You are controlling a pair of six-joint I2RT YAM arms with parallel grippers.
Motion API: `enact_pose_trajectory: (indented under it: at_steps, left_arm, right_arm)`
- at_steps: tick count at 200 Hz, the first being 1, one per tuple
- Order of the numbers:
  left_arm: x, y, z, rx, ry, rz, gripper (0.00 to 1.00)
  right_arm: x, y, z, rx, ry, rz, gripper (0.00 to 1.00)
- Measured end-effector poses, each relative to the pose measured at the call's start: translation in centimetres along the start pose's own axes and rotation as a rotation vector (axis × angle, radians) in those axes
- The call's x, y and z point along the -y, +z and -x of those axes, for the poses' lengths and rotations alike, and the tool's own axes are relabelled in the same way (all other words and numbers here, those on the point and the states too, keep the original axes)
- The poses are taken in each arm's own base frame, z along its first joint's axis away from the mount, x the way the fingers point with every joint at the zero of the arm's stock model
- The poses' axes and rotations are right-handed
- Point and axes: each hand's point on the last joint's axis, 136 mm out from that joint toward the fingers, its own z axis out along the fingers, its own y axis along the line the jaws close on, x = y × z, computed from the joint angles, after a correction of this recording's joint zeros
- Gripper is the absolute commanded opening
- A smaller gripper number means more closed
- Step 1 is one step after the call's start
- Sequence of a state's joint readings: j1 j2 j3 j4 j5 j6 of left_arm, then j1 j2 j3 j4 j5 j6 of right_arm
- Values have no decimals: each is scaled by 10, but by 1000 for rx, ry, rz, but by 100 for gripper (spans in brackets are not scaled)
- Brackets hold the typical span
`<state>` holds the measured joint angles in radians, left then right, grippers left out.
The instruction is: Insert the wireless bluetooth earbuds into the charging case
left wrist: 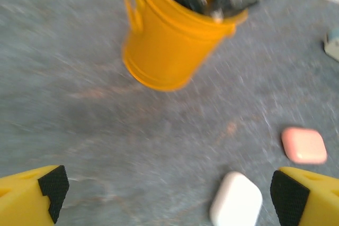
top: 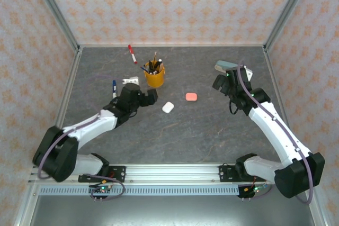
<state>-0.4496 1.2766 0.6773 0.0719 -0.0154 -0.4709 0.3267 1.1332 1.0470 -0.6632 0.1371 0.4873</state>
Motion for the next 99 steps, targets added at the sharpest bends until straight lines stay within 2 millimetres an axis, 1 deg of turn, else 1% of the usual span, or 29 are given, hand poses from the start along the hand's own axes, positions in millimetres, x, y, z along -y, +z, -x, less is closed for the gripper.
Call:
enact_pose_trajectory:
  at_steps: [23, 31, 43, 54, 64, 74, 87, 99]
  left_arm:
    - [-27, -39, 44, 186, 31, 94, 100]
    - [-39, -52, 55, 254, 42, 129, 100]
    - [-63, -70, 65, 344, 38, 198, 100]
    - [-89, -78, 67, 392, 23, 280, 100]
    - [-113, -82, 67, 423, 8, 364, 100]
    - [-136, -81, 60, 428, 4, 445, 100]
    - [-156, -78, 46, 411, 19, 518, 100]
    - [-167, -74, 35, 394, 48, 556, 100]
  right_arm:
    - [35, 13, 12, 107, 23, -147, 100]
    - [47, 19, 15, 156, 17, -199, 100]
    - [65, 28, 12, 203, -15, -274, 100]
    - [80, 36, 9, 228, -51, -341, 100]
    - [89, 43, 11, 253, -67, -385, 100]
    - [98, 49, 13, 279, -74, -419, 100]
    - [106, 59, 14, 310, -82, -450, 100]
    - [111, 70, 11, 320, -104, -472, 100]
